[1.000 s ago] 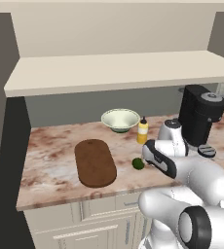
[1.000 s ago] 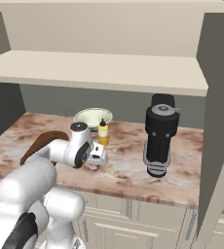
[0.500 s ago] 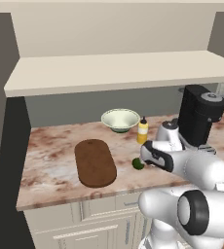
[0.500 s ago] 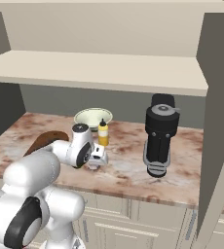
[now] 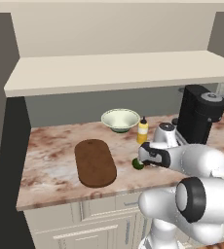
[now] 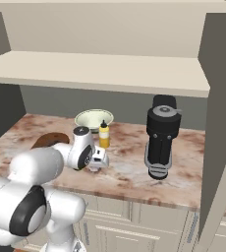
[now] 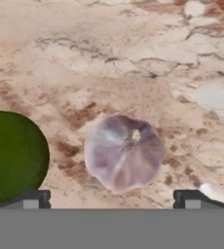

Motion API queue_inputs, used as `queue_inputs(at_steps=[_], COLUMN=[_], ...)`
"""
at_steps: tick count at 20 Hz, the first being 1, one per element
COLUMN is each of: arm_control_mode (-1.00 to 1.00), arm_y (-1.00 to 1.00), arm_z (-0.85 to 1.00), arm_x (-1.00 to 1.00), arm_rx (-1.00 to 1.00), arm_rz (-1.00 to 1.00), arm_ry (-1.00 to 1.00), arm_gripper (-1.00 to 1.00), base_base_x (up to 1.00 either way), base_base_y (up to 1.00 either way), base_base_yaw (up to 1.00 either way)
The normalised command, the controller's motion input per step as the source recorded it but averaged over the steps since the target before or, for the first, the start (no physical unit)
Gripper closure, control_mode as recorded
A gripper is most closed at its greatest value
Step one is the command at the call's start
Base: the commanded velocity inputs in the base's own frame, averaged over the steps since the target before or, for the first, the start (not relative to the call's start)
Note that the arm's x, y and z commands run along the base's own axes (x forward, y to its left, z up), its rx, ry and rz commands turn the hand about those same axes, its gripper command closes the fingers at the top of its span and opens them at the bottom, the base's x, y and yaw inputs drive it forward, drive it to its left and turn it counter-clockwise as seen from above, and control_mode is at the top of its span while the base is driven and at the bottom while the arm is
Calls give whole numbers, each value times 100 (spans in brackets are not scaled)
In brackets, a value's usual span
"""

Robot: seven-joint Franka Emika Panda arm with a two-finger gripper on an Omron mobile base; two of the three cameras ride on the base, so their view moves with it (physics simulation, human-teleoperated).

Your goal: Open the cabinet. Place the bowl and condiment on the counter. Then place the lime and garlic on the cutting board.

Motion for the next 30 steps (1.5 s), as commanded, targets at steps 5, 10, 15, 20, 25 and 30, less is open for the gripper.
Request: queue_inputs(at_steps=[5,10,15,20,25,30], arm_control_mode=[-100,-100,-100,-100,-100,-100], arm_y=[2,0,0,0,0,0], arm_z=[-12,-8,-13,-21,-12,-14], arm_x=[17,23,10,0,-8,-11], arm_rx=[0,0,0,0,0,0], arm_rz=[0,-1,0,-1,-3,-3], arm_ry=[0,0,0,0,0,0], arm_gripper=[-100,-100,-100,-100,-100,-100], base_base_x=[0,0,0,0,0,0], base_base_y=[0,0,0,0,0,0], base_base_yaw=[0,0,0,0,0,0])
